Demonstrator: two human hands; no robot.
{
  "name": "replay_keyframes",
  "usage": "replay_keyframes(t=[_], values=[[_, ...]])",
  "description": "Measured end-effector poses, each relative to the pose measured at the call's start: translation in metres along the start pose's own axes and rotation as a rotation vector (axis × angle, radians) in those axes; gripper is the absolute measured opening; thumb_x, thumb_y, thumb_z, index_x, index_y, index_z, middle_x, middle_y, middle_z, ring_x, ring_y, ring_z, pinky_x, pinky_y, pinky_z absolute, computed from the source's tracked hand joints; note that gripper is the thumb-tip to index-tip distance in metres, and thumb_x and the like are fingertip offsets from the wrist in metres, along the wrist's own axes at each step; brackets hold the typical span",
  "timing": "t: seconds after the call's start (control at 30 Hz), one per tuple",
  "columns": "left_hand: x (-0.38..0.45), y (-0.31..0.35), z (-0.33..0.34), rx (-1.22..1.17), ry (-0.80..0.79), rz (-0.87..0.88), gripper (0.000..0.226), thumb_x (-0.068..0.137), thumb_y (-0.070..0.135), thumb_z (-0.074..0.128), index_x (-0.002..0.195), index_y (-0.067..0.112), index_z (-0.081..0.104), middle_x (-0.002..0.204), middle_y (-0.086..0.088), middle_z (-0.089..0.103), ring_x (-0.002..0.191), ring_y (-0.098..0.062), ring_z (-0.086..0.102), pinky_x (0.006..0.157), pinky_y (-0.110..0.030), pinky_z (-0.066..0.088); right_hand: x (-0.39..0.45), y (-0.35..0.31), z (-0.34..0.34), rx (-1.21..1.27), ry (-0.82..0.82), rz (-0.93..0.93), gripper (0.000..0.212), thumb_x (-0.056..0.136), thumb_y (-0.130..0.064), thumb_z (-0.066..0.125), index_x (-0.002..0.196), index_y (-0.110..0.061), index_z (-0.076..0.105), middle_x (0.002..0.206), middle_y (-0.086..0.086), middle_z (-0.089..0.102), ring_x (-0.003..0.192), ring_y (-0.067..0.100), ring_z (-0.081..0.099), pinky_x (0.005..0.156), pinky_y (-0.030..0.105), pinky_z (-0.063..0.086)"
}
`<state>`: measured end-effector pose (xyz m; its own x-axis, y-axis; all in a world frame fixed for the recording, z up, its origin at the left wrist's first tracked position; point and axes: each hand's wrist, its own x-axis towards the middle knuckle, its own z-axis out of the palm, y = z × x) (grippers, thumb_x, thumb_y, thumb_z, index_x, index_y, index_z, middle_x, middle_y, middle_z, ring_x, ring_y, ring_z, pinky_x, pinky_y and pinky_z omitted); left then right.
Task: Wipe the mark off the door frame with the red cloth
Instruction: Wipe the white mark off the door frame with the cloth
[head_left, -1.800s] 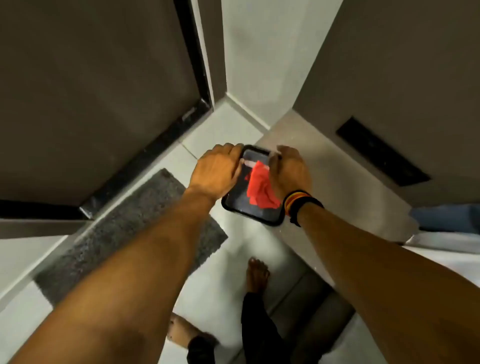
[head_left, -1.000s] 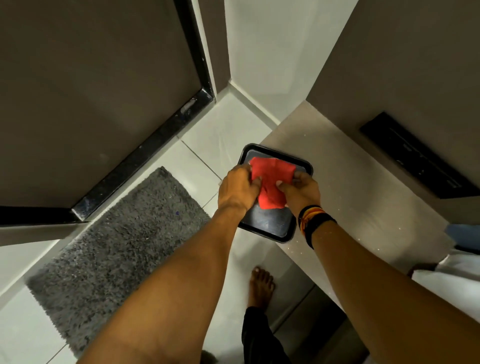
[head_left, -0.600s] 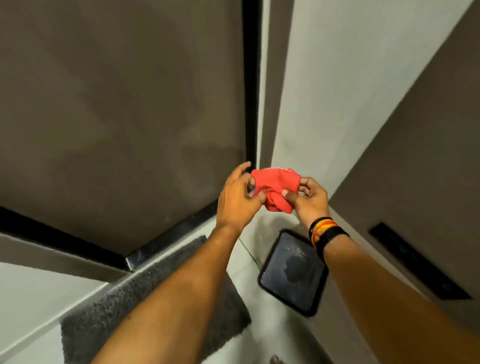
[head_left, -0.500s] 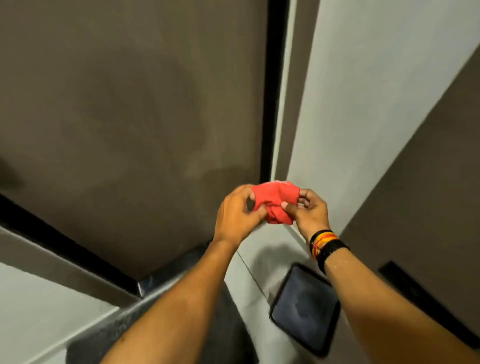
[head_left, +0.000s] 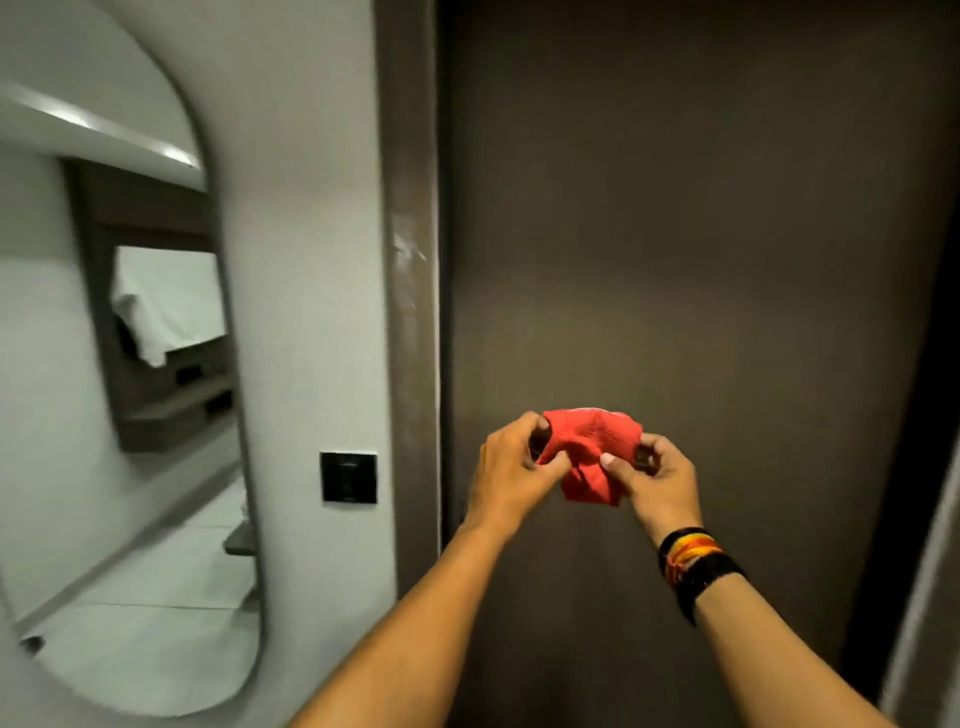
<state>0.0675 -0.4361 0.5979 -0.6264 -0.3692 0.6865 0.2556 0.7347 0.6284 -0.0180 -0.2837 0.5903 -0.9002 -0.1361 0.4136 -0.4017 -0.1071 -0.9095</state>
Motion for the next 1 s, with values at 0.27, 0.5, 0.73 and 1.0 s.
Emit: replay_keyframes(t=[0.27,0.5,0.73,1.0], values=[[0.009,-0.081,-0.124,0.15,0.111,-0.156,0.015,0.079,0.028,0.075,0.089,0.022,0.065,0.08,0.006,0.075,0.074,-0.013,0.072,0.069,-0.04,0.062,-0.029,-0.008,0.167,-0.205,0.001,-0.058,0.024,0.077,-0.014,0.08,0.098,-0.009,0.071,0.089,0.01,0.075,0.084,0.028,0.07,0.085,0.041,0.058],[-0.023,-0.187,-0.116,0.132,0.026,-0.249,0.027,0.087,0.024,0.076,0.083,0.044,0.058,0.085,0.017,0.071,0.081,0.004,0.071,0.063,-0.012,0.058,-0.055,0.069,0.23,-0.56,0.088,0.039,0.026,0.083,-0.034,0.074,0.106,-0.022,0.069,0.099,-0.001,0.053,0.086,0.026,0.066,0.07,0.033,0.051],[-0.025,-0.246,-0.086,0.073,0.031,-0.311,0.018,0.092,0.028,0.076,0.106,0.03,0.064,0.107,0.009,0.072,0.097,-0.006,0.072,0.084,-0.026,0.066,-0.056,0.112,0.262,-0.458,0.229,-0.034,0.032,0.093,-0.017,0.063,0.122,-0.023,0.053,0.124,0.002,0.052,0.096,0.025,0.068,0.081,0.044,0.061],[-0.019,-0.263,-0.085,0.05,0.1,-0.258,0.014,0.098,0.035,0.07,0.107,0.04,0.06,0.11,0.02,0.069,0.098,-0.001,0.071,0.081,-0.01,0.059,-0.072,0.172,0.284,-1.034,-0.085,-0.54,0.1,0.055,-0.02,0.091,0.144,-0.02,0.046,0.151,0.017,0.051,0.136,0.039,0.047,0.113,0.057,0.04]])
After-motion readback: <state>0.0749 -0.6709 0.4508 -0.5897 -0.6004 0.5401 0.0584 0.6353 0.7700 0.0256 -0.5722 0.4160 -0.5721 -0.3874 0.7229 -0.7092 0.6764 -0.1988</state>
